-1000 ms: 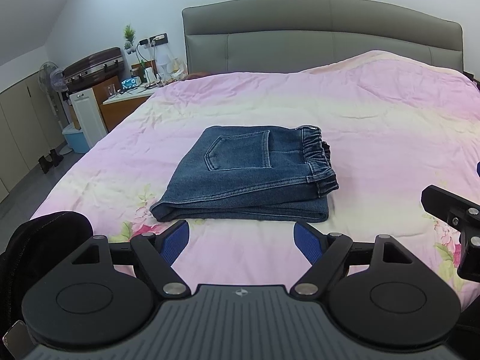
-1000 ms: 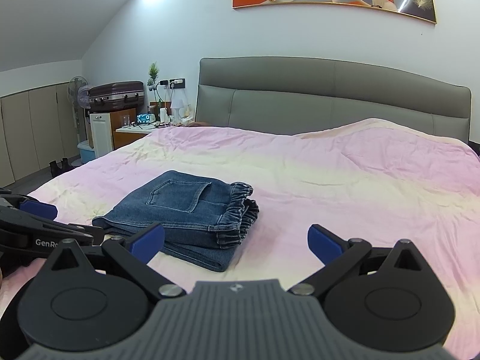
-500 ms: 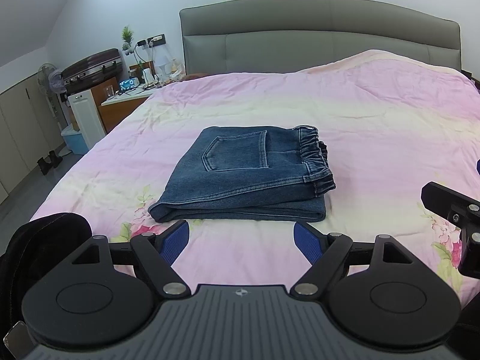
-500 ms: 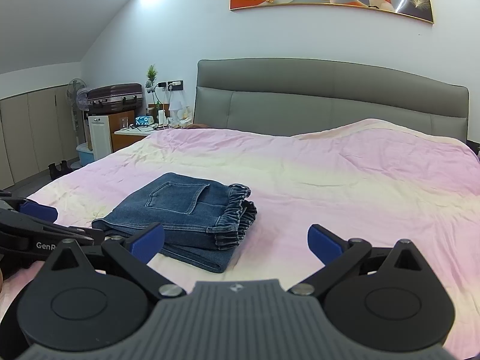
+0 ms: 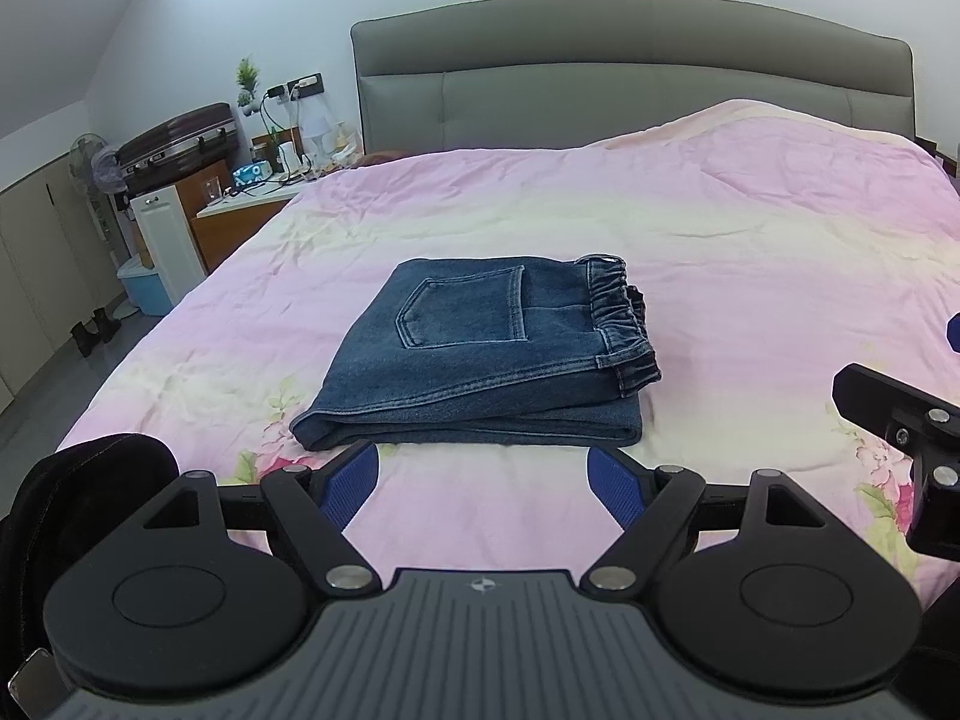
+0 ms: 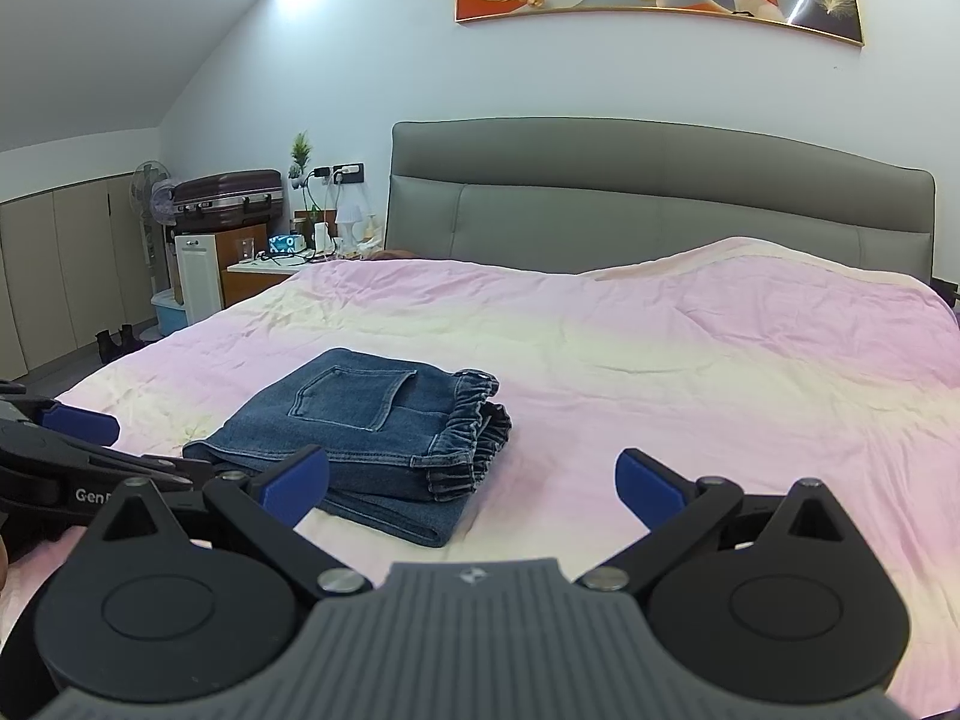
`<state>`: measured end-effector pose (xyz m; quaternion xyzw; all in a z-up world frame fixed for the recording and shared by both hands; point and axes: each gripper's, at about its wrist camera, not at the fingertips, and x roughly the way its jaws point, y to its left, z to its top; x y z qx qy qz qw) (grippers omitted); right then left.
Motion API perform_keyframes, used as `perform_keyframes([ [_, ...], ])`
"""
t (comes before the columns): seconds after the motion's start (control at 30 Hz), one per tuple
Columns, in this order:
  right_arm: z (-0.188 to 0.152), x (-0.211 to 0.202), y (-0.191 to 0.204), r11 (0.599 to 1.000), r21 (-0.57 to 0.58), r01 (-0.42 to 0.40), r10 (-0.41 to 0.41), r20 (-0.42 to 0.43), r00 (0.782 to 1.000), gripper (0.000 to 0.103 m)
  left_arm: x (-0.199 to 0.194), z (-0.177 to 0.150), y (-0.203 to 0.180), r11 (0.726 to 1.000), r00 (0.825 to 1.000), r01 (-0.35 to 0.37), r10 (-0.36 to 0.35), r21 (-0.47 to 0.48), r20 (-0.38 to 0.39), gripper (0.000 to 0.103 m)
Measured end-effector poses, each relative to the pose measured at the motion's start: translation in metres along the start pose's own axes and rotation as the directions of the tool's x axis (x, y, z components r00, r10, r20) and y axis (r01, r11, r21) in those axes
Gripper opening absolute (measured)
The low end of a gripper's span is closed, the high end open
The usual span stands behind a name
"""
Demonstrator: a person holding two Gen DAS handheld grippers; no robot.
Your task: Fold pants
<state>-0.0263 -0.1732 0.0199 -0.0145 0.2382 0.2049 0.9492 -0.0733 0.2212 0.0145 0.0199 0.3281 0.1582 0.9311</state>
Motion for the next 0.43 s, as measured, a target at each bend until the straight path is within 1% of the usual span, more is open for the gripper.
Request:
perform_keyframes([
  [0.2,0.0011,-0.0013,-0.0005,1.0,0.003,0.005,-0.005,0.002,1.0,0.098,-0.0017,0.0004,-0.0013,1.0,1.0,-0.003,0.003,0.004,0.004,0.093],
  [0.43,0.0029,-0.0039,-0.0011,1.0,0.008,0.01,-0.01,0.003,1.0,0.098,-0.005,0.0005,-0.0017,1.0,1.0,0.01,-0.01,-0.002,0.006,0.093],
])
